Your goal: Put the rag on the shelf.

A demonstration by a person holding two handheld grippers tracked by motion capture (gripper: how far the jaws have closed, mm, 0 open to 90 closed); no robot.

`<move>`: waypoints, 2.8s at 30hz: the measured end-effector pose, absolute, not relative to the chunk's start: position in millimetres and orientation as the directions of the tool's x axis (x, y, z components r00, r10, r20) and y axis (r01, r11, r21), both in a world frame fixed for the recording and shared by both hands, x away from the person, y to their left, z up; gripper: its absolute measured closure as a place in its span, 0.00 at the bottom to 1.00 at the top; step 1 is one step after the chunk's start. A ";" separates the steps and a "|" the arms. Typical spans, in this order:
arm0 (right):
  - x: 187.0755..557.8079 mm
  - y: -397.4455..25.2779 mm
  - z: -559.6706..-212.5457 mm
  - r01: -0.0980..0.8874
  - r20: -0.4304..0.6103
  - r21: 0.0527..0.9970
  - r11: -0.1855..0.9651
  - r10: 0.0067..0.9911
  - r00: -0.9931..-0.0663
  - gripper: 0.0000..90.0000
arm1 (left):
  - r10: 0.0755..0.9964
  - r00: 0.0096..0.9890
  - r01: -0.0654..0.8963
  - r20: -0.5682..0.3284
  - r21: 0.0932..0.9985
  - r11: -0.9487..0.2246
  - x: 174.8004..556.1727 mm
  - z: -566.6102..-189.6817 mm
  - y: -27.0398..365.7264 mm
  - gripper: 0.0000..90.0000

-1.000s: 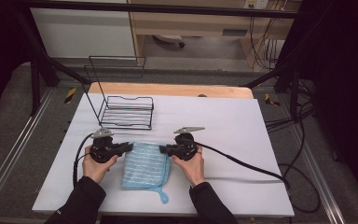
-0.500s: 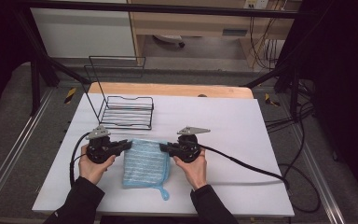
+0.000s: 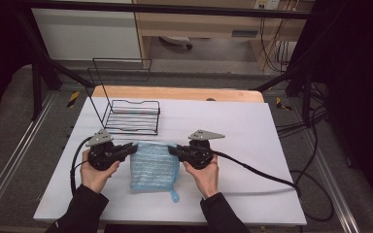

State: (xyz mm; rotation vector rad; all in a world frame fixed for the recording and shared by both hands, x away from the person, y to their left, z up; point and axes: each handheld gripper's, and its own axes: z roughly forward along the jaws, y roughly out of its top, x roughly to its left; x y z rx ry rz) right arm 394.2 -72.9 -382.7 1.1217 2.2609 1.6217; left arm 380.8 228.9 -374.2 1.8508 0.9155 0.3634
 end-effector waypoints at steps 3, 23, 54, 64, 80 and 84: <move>392.1 -72.6 -377.7 0.468 0.282 0.872 0.142 0.636 -0.718 0.90 | 0.727 0.671 0.418 -0.145 0.884 -0.209 378.9 -369.9 229.9 0.90; 383.1 -63.8 -346.7 0.357 0.202 0.924 0.136 0.620 -0.758 0.90 | 0.741 0.659 0.355 -0.127 0.921 -0.159 373.4 -342.8 239.9 0.90; 390.6 -41.5 -285.6 0.186 0.091 0.979 0.088 0.629 -0.772 0.90 | 0.769 0.633 0.215 -0.093 0.975 -0.060 380.6 -285.1 259.5 0.90; 394.6 -36.8 -259.8 0.121 0.051 0.991 0.064 0.646 -0.762 0.90 | 0.773 0.629 0.159 -0.087 0.987 -0.019 382.5 -262.6 262.1 0.90; 401.4 -23.1 -229.4 0.043 0.000 0.998 0.050 0.650 -0.760 0.90 | 0.790 0.608 0.084 -0.079 0.996 0.036 388.9 -233.2 273.2 0.90; 404.7 -18.4 -222.8 0.027 -0.011 0.999 0.048 0.651 -0.759 0.90 | 0.794 0.602 0.073 -0.084 0.996 0.050 392.8 -227.2 276.8 0.91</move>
